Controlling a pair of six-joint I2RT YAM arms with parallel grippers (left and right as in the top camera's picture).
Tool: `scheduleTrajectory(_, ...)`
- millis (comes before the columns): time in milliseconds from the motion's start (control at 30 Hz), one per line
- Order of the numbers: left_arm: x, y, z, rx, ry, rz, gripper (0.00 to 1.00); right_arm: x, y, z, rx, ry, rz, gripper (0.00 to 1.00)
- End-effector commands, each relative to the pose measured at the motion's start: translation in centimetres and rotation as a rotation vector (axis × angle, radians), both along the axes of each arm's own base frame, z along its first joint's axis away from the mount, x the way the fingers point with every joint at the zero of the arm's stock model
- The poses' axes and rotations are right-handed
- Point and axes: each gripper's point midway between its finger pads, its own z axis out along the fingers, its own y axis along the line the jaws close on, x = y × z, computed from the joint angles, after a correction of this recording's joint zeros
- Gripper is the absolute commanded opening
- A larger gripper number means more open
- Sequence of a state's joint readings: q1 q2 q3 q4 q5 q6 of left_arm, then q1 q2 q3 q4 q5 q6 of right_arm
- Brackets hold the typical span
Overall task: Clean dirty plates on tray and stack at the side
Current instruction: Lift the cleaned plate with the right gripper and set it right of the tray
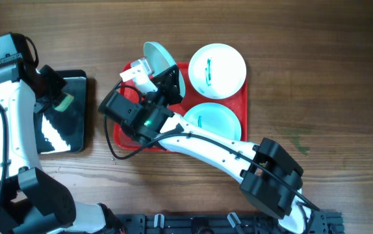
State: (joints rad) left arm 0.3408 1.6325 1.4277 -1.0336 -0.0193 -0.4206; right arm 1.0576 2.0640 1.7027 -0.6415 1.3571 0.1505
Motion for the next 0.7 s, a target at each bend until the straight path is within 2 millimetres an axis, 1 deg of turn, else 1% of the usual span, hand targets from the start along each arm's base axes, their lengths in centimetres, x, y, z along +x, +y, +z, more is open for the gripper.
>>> scheduleTrajectory(0,0.4,-1.6,-0.2,-0.089,-0.023,-0.026,0.04,-0.3,2.2,-1.4,0.075,0.198,0.159,0.04)
scheduleTrajectory(33,0.4,-1.9,-0.2,-0.091,-0.018,-0.033,0.04,-0.4,2.5,-1.9,0.144,0.256,0.192,0.04)
scheduleTrajectory(67,0.4,-2.5,-0.3,-0.093,-0.012,-0.048,0.04,-0.5,2.4,-1.7,0.227,0.308,0.218,0.04)
scheduleTrajectory(133,0.7,-4.3,-0.5,-0.099,-0.004,-0.095,0.04,-0.2,1.9,-0.8,0.43,0.444,0.295,0.04)
scheduleTrajectory(200,1.2,-6.7,-0.8,-0.115,-0.005,-0.162,0.04,1.0,-0.7,0.9,0.641,0.58,0.354,0.04)
scheduleTrajectory(233,1.4,-8.0,-0.8,-0.128,-0.008,-0.192,0.04,1.5,-2.0,1.1,0.698,0.615,0.355,0.04)
scheduleTrajectory(300,1.9,-10.7,-1.0,-0.147,-0.015,-0.239,0.04,3.0,-7.1,1.3,0.868,0.701,0.29,0.04)
scheduleTrajectory(333,2.1,-12.6,-1.0,-0.151,-0.017,-0.29,0.04,4.1,-11.8,0.7,0.974,0.739,0.186,0.04)
scheduleTrajectory(367,2.2,-13.9,-1.0,-0.15,-0.019,-0.325,0.04,4.6,-14.5,0.3,1.021,0.75,0.124,0.04)
scheduleTrajectory(400,2.3,-15.2,-0.9,-0.146,-0.023,-0.361,0.04,5.2,-18.5,-0.4,1.081,0.751,0.036,0.04)
scheduleTrajectory(433,2.6,-17.1,-0.9,-0.144,-0.035,-0.412,0.04,5.7,-24.3,-1.4,1.143,0.722,-0.096,0.04)
scheduleTrajectory(467,2.9,-18.3,-1.0,-0.144,-0.044,-0.445,0.04,5.7,-28.5,-2.2,1.177,0.691,-0.195,0.04)
scheduleTrajectory(500,3.1,-19.2,-1.3,-0.139,-0.046,-0.469,0.04,5.3,-32.1,-3.2,1.205,0.664,-0.284,0.04)
scheduleTrajectory(533,3.3,-19.8,-1.7,-0.132,-0.042,-0.484,0.04,4.7,-34.9,-4.3,1.229,0.647,-0.355,0.04)
scheduleTrajectory(567,3.5,-20.1,-2.1,-0.13,-0.038,-0.491,0.04,3.8,-37.6,-5.8,1.255,0.632,-0.432,0.04)
scheduleTrajectory(600,3.8,-20.4,-2.6,-0.131,-0.033,-0.497,0.04,2.5,-40.1,-8.1,1.283,0.626,-0.51,0.04)
scheduleTrajectory(633,4.0,-20.5,-3.0,-0.132,-0.028,-0.499,0.04,1.5,-41.3,-10.0,1.299,0.627,-0.554,0.04)
scheduleTrajectory(667,4.1,-20.5,-3.4,-0.132,-0.024,-0.498,0.04,0.7,-41.8,-11.5,1.311,0.63,-0.583,0.04)
